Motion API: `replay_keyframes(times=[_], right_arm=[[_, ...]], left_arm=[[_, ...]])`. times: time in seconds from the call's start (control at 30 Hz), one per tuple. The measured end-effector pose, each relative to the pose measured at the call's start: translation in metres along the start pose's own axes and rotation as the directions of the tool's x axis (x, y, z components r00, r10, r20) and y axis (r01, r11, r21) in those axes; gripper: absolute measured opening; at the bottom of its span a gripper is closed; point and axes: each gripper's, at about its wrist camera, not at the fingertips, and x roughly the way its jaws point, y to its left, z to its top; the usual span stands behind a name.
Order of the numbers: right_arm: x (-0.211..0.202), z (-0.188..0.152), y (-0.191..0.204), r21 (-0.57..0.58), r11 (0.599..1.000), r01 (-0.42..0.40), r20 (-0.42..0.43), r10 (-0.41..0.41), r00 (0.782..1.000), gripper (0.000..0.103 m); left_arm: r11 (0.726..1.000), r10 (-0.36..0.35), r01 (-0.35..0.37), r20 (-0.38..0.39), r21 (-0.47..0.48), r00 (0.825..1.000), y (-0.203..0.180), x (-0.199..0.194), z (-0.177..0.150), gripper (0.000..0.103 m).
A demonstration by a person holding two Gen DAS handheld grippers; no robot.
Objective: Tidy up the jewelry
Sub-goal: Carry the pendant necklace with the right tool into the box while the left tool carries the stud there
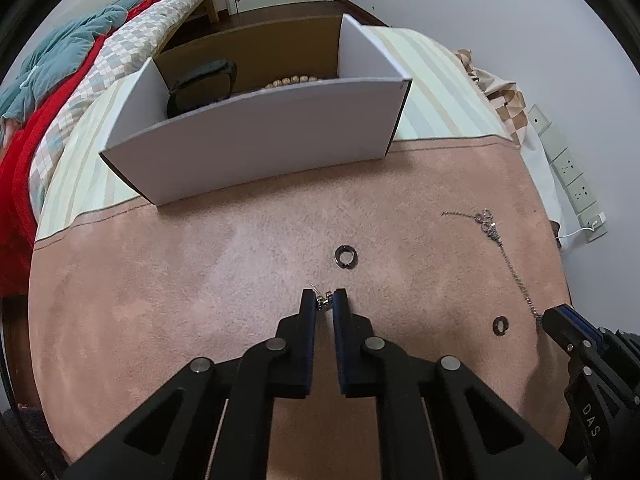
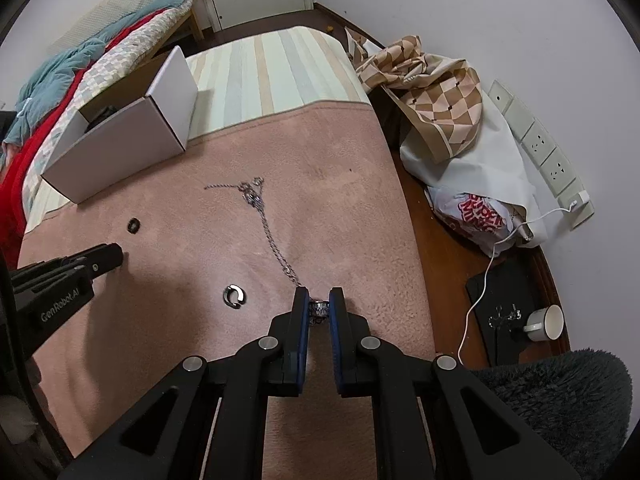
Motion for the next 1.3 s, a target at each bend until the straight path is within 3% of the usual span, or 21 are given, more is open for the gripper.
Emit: replay_keyframes(times=[0.37, 0.8, 1.07, 1.3], right_arm=[[-0.048, 0.026, 0.018, -0.031, 0.996, -0.084, 0.094, 0.087, 0.992, 0.010], [-0.121, 0.102, 0.049, -0.083, 0.971, -0.224, 0.227, 0.238, 0.944, 0.010], [-0.143, 0.168, 0.087, -0.170, 0.936, -0.307, 0.250, 0.342, 0.906, 0.010], [-0.076, 0.217, 0.126, -0.197, 0.913, -0.358, 0.105, 0.383, 0.918, 0.010]], left_arm=[[1.000, -0.010, 0.008, 0.156, 0.013, 0.988, 0.001, -0.062, 0.019, 0.006], [0.998, -0.045, 0.056, 0.282, -0.033, 0.958, 0.037, -0.128, 0.066, 0.006], [0.986, -0.076, 0.110, 0.247, -0.126, 0.966, 0.089, -0.131, 0.107, 0.006], [0.972, -0.136, 0.158, 0.133, -0.174, 0.982, 0.117, -0.091, 0.135, 0.006]])
